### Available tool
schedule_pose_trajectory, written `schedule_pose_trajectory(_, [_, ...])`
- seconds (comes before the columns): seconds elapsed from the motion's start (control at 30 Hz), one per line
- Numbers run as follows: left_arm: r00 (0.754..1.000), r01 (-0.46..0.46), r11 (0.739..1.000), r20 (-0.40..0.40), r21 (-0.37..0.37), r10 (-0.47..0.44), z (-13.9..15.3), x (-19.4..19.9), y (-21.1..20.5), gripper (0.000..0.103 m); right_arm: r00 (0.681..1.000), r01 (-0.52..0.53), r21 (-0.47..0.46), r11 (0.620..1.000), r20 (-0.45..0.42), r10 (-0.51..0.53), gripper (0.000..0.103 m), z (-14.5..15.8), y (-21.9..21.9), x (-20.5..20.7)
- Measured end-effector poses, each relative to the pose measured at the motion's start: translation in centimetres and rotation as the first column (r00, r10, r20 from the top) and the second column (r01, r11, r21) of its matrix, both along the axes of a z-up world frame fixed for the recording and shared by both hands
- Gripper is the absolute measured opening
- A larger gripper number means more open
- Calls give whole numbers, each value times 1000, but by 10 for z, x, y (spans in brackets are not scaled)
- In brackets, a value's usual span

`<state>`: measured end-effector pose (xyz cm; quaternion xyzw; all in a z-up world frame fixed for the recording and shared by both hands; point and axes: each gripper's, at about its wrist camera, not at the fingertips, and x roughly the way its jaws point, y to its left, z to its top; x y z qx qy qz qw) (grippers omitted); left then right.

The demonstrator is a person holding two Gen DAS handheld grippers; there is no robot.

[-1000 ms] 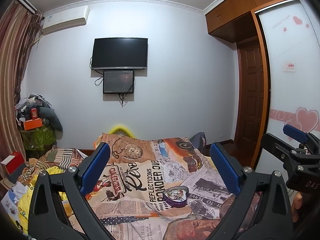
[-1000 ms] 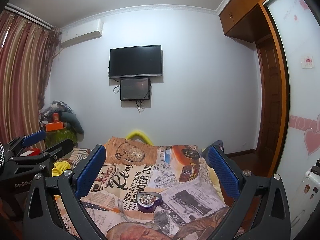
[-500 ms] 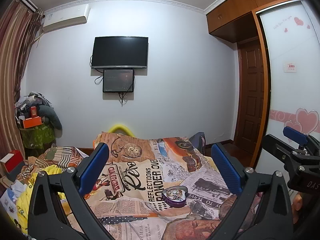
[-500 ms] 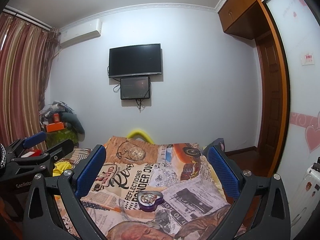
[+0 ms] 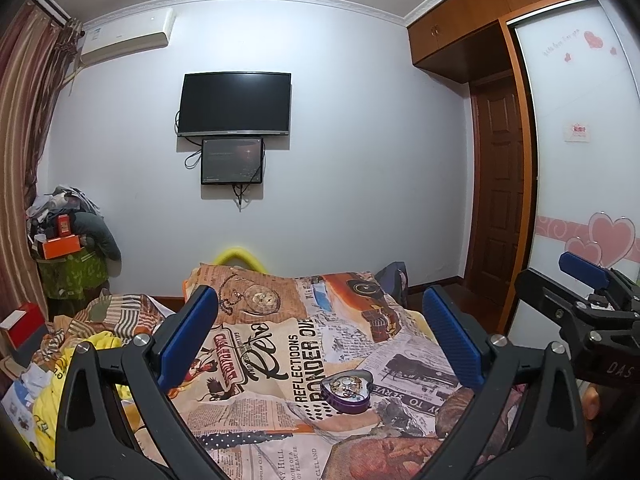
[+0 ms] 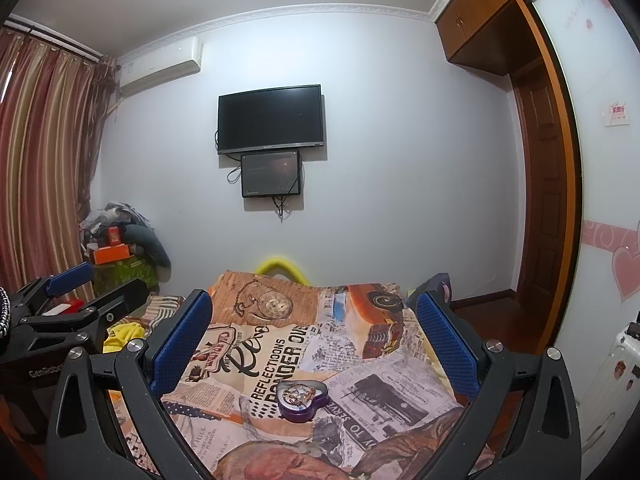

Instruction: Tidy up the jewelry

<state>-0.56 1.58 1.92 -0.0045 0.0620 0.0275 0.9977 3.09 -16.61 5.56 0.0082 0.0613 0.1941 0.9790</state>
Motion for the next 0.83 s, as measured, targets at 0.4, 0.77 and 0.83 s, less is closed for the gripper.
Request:
schedule_pose_trajectory(0.4, [1000, 14, 1000, -6, -19, -14, 0, 1, 4, 103, 1000, 1, 5, 1000, 1, -1, 102, 0, 1, 0])
schedule_pose_trajectory(0.77, [1000, 22, 1000, -7, -10, -22, -4, 4, 0, 103, 1000, 2, 2, 1000, -8, -2, 102, -2, 2, 1])
schedule_pose_trajectory(0.83, [1000, 19, 1000, -13, -8, -19, -5, 7, 1, 103, 1000, 1, 3, 1000, -12, -1, 102, -2, 2, 2])
